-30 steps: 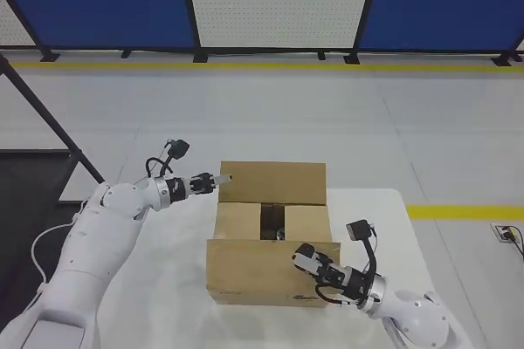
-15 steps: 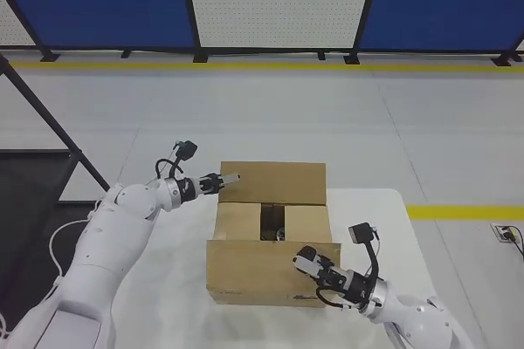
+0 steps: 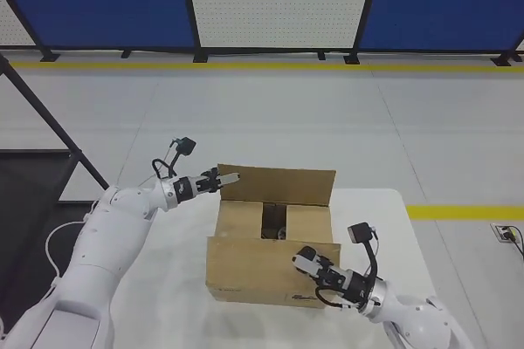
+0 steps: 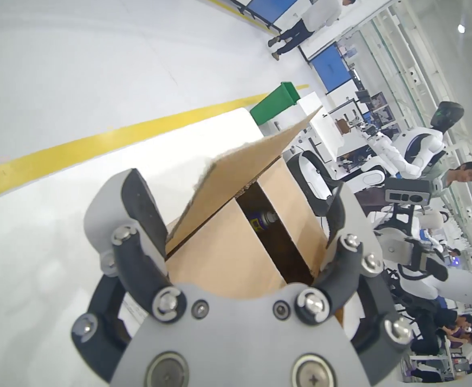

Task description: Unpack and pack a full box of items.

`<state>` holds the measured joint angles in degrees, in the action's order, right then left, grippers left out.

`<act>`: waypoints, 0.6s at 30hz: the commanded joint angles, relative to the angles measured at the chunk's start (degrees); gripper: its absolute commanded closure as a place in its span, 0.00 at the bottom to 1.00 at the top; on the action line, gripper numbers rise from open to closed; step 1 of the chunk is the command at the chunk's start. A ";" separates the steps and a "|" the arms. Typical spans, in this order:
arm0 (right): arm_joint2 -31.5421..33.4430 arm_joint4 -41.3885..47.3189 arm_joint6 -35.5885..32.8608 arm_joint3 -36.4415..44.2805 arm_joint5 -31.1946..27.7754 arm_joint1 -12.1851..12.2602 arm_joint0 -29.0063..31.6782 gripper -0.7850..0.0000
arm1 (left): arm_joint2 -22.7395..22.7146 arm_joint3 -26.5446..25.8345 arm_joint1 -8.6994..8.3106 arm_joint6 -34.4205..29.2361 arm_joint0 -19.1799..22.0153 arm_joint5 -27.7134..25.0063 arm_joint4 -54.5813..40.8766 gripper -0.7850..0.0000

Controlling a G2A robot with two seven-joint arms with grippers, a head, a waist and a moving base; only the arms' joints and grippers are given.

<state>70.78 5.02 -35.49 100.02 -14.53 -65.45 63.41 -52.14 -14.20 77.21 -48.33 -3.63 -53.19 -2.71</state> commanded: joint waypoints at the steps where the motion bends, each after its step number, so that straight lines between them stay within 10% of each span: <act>1: -0.12 0.03 1.06 -0.21 0.76 -0.10 -0.18 0.00 | -0.23 -0.44 -0.24 -1.07 -0.17 -1.70 -0.60 0.00; 18: 0.09 2.35 4.31 -1.22 3.95 -0.72 -1.72 0.00 | 9.22 -15.39 -6.80 0.36 -6.05 -3.15 -4.86 0.00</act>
<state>70.86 7.38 -31.18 98.75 -10.61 -66.15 61.79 -43.74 -28.87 71.00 -47.58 -9.53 -56.74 -6.73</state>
